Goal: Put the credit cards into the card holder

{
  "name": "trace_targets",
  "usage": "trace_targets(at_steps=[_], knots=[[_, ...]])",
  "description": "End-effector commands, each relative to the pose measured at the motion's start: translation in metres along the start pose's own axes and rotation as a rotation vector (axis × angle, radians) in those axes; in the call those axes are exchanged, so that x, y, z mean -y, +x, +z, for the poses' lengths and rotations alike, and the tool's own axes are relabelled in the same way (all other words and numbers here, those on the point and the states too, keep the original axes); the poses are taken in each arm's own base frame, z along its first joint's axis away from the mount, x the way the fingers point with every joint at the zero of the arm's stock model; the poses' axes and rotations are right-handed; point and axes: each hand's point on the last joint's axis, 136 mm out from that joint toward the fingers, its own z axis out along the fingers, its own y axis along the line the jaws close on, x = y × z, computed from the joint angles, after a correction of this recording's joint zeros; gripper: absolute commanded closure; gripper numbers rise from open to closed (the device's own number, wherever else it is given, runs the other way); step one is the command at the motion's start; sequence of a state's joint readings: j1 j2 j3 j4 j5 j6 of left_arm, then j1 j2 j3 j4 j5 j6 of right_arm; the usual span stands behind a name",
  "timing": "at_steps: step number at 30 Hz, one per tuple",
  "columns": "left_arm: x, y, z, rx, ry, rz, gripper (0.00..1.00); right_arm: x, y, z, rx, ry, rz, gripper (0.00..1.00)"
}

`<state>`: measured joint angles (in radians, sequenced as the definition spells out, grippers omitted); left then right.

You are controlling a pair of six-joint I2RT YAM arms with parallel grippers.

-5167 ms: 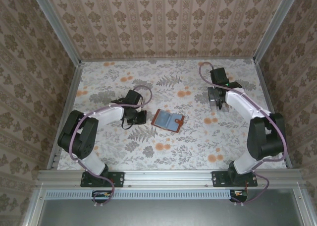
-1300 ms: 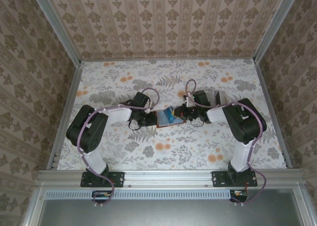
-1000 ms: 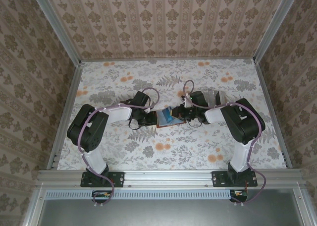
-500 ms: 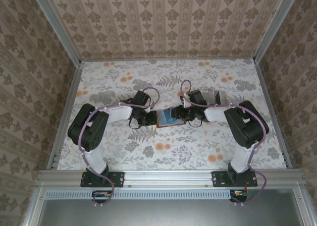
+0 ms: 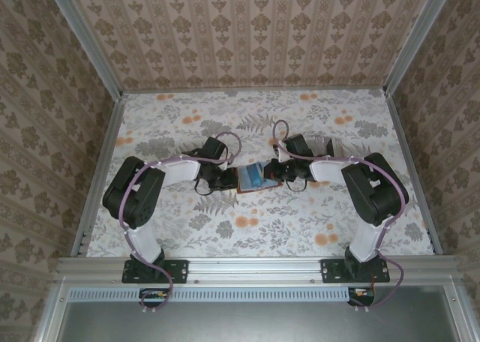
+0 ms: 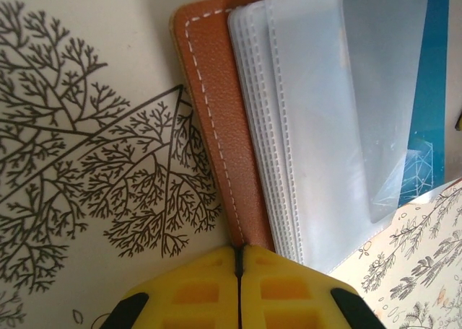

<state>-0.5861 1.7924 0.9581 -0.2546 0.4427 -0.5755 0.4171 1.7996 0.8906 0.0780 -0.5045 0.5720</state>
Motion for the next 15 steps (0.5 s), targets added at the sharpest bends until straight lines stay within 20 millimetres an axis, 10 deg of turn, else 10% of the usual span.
trace_targets(at_steps=[1,15], knots=[[-0.032,0.019,0.016,-0.069,-0.098,-0.045,0.93,-0.003,0.005,0.001,-0.026,-0.001,0.004,0.96],[-0.029,0.019,0.016,-0.074,-0.090,-0.049,1.00,-0.015,0.023,0.025,-0.055,-0.048,0.124,0.98]])
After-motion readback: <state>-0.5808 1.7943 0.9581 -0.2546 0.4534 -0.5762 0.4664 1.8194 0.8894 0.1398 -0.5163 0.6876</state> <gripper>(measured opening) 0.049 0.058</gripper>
